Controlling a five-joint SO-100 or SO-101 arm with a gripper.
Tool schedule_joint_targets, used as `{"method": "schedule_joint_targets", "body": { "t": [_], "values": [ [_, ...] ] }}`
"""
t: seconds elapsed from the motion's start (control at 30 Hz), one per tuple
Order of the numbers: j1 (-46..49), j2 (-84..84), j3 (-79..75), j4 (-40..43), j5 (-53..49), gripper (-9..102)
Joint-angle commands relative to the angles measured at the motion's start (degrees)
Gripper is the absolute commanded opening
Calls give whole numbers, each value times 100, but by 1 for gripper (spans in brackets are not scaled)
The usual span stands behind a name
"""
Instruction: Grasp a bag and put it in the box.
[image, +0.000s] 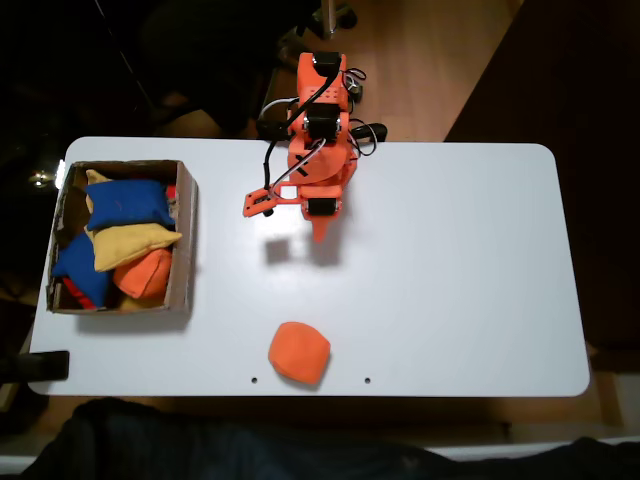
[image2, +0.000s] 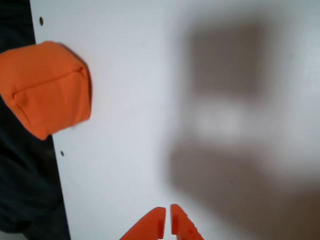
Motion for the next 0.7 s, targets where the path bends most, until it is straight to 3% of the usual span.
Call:
{"method": "schedule_joint_targets", "body": {
  "t": [0.0,0.67],
  "values": [
    [-44,53,-18,9,-18,0],
    [-79,0,-18,-167,-26,0]
  ]
}}
